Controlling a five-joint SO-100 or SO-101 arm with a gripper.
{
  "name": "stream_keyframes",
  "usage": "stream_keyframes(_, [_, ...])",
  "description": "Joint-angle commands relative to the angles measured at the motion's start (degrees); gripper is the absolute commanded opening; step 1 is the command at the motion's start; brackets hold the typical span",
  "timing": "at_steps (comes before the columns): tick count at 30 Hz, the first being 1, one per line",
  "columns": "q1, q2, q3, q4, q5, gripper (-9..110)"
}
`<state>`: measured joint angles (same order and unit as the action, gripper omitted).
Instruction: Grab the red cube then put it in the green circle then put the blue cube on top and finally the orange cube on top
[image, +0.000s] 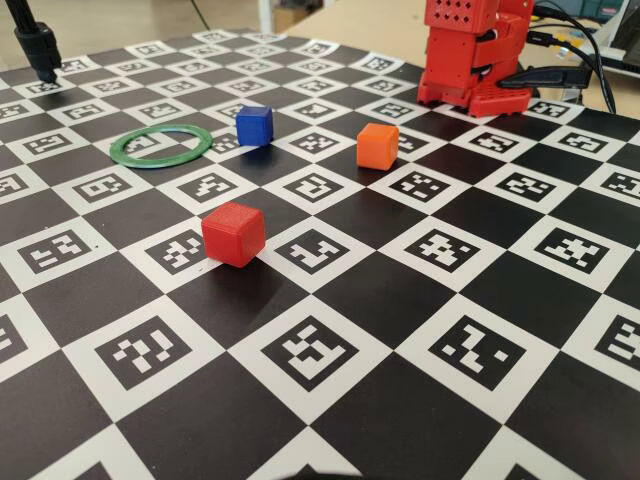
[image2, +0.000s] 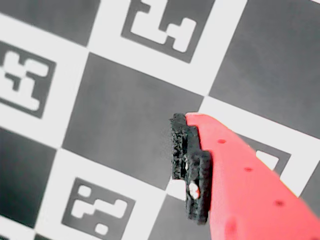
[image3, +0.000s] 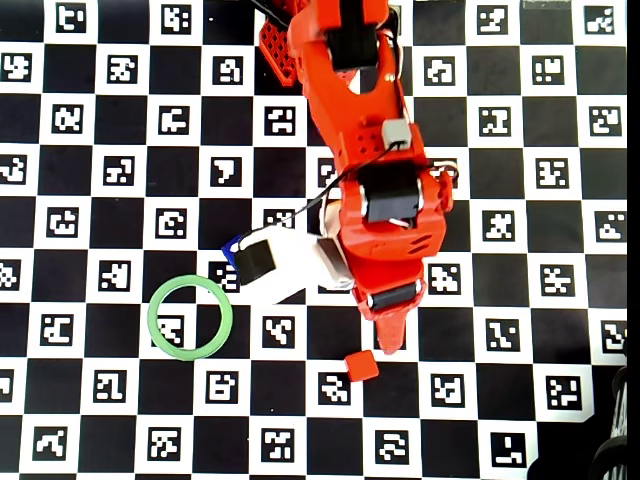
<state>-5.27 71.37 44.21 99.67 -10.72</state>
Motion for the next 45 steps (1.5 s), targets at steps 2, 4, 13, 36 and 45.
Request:
stream_keyframes(2, [-1.23,0.18,-5.10,0.18,2.55,42])
stream_keyframes(4, [-1.76,-0.70,-5.27,-1.32,2.99,42])
stream_keyframes(13, [-1.85,-10.02,-9.40,-5.54,1.93,43])
stream_keyframes(36, [0.18,-17.49,-2.20,-13.45,9.32,43])
stream_keyframes(45, [-0.44,-18.54,2.55,-18.11,13.89,43])
